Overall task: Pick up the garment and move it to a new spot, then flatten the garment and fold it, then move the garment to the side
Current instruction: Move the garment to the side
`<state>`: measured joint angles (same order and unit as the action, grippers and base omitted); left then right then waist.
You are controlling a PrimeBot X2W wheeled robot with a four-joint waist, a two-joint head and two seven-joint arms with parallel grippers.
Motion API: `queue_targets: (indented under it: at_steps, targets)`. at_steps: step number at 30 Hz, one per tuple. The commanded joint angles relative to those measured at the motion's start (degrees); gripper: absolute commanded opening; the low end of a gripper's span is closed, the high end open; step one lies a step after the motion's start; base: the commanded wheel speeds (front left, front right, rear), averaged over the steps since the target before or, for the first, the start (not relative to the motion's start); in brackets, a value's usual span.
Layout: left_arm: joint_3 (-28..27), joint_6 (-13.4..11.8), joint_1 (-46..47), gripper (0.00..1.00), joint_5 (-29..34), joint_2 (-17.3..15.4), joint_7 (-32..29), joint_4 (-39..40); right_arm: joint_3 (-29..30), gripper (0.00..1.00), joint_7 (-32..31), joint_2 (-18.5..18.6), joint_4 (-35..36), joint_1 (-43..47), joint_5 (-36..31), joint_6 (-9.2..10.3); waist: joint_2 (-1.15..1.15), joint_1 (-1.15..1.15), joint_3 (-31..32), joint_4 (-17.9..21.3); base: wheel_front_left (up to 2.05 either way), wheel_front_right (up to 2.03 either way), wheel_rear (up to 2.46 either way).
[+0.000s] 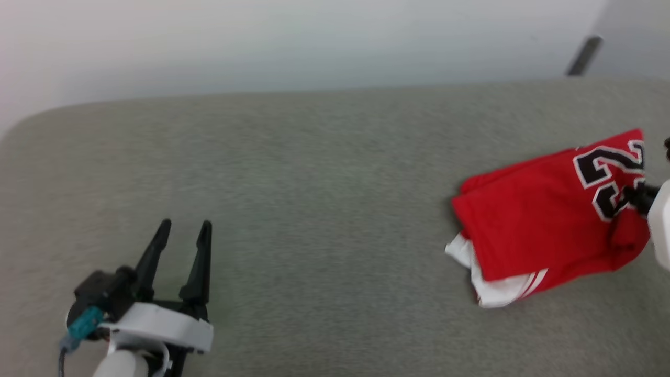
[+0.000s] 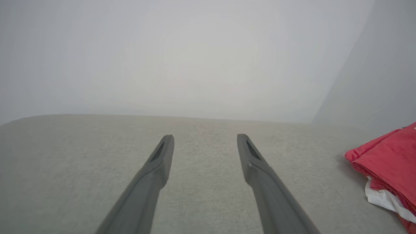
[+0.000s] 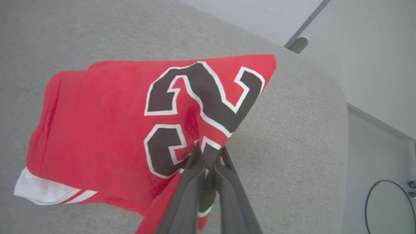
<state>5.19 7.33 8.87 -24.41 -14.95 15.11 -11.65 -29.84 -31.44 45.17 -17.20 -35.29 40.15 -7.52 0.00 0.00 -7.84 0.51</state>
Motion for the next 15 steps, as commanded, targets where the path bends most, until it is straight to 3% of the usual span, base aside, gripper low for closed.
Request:
queue_targets:
  at_steps: [1,8,15]
  targets:
    - [0.7,0.2,1.7,1.0,0.3,-0.6,0.0,0.2,-1.2,0.0,1.1,1.0,-0.7,-2.2,-0.3,0.08,0.0,0.0,-5.1,6.5,0.0,0.0,0.0]
    - [2.5,0.2,5.5,1.0,0.2,-2.2,0.0,0.5,-5.8,0.0,7.1,4.9,-5.3,-8.8,-1.2,0.07,0.0,0.0,-9.1,9.5,0.0,0.0,0.0]
    - [3.9,0.2,7.7,1.0,-0.1,-3.3,0.0,0.6,-11.6,0.0,14.8,8.9,-12.6,-15.2,-6.0,0.07,0.0,0.0,-12.4,9.4,0.0,0.0,0.0]
